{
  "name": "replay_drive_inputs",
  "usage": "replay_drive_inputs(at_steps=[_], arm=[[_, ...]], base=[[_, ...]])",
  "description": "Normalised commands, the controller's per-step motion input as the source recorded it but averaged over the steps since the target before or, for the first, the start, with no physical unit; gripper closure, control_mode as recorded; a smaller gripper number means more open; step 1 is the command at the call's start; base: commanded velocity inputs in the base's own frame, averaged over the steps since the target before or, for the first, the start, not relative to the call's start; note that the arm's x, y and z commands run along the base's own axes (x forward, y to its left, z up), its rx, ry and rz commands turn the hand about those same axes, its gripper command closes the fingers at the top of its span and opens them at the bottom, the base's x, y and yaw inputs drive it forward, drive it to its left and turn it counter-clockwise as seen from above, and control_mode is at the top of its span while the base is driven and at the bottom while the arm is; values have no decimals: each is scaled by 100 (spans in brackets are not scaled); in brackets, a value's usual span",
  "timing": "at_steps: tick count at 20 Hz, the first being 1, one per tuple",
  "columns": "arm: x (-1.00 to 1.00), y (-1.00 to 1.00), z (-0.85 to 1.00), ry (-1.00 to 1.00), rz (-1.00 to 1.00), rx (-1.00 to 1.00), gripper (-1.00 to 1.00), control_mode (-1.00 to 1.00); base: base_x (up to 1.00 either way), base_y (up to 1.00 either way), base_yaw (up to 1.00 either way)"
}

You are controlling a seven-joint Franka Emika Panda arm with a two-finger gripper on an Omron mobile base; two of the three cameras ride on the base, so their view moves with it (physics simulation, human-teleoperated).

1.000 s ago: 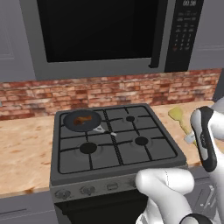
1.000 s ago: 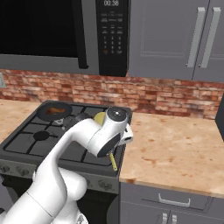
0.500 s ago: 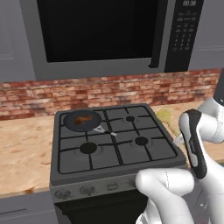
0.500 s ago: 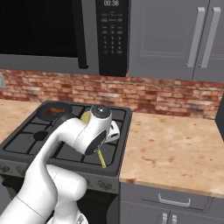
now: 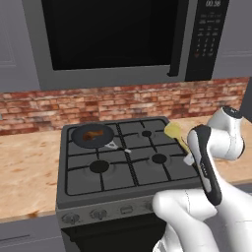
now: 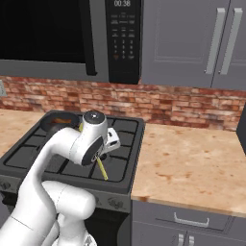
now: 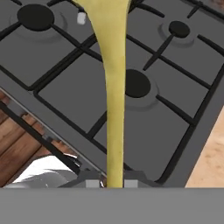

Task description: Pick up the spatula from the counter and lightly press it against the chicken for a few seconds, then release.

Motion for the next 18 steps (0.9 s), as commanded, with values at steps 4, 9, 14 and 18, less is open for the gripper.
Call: replay_drive_inputs(at_steps=[4,9,14,18], arm=[[12,24,1,5,3,-5,100,-100],[29,30,0,7,2,-3,100,-100],[35,26,0,8,2,-2,100,-100],[38,27,0,7,3,0,100,-100]], base=[[0,0,0],[0,0,0],[0,0,0],[0,0,0]])
